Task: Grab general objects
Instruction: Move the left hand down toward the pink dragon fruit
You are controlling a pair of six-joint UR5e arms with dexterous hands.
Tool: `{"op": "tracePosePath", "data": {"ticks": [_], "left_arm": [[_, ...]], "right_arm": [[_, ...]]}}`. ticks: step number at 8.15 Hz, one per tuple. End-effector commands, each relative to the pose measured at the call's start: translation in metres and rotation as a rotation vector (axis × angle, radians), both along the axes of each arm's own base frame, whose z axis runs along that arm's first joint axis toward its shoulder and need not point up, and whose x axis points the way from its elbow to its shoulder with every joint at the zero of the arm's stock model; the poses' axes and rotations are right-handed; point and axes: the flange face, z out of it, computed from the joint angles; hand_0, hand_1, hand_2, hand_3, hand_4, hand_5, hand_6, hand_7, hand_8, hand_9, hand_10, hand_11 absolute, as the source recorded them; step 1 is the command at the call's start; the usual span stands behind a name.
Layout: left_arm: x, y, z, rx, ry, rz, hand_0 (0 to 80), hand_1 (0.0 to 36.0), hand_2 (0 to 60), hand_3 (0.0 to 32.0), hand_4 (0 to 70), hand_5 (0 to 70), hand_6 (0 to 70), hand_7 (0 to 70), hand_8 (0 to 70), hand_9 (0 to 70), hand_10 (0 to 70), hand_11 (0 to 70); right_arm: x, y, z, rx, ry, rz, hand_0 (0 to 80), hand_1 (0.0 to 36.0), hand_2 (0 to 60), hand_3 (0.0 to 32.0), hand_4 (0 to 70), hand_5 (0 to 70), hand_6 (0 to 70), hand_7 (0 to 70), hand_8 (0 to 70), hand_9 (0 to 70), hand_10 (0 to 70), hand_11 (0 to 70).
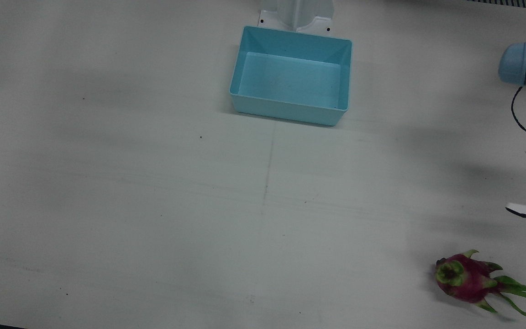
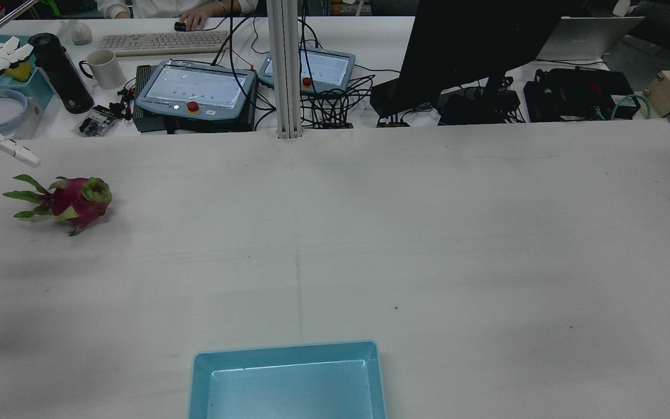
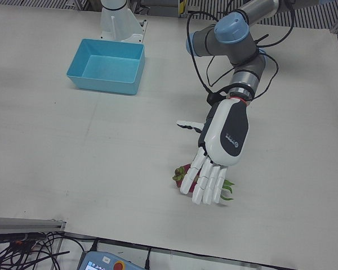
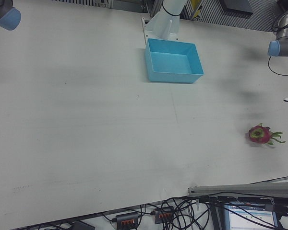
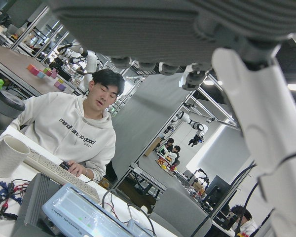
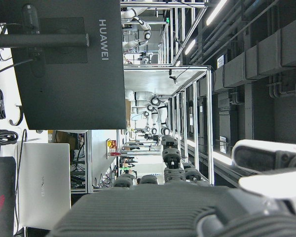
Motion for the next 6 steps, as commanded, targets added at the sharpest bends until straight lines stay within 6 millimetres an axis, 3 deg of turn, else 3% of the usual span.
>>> {"op": "tracePosePath", "data": {"ticks": [1,3,5,6], "left_arm": [[-0.006,0.016,0.009,0.020,-0.227,-0.010,51.0,17.6,4.3,0.0,2.3,0.0,0.0,2.6,0.0,0.0,0.5,3.0],[-0.006,0.036,0.053,-0.001,-0.379,-0.016,51.2,18.5,5.9,0.0,1.6,0.9,0.0,3.2,0.0,0.0,1.3,4.2],[0.003,0.037,0.069,-0.018,-0.474,-0.007,54.3,22.0,7.4,0.0,0.8,8.0,0.0,3.8,0.0,0.0,1.3,4.5],[0.028,0.032,0.091,-0.049,-0.494,0.035,54.6,22.0,6.8,0.0,0.3,10.2,0.0,4.0,0.0,0.0,1.3,4.5]], "right_arm": [[0.000,0.000,0.000,0.000,0.000,0.000,0.0,0.0,0.0,0.0,0.0,0.0,0.0,0.0,0.0,0.0,0.0,0.0],[0.000,0.000,0.000,0.000,-0.002,0.000,0.0,0.0,0.0,0.0,0.0,0.0,0.0,0.0,0.0,0.0,0.0,0.0],[0.000,0.000,0.000,0.000,0.000,0.000,0.0,0.0,0.0,0.0,0.0,0.0,0.0,0.0,0.0,0.0,0.0,0.0],[0.000,0.000,0.000,0.000,-0.002,0.000,0.0,0.0,0.0,0.0,0.0,0.0,0.0,0.0,0.0,0.0,0.0,0.0]]}}
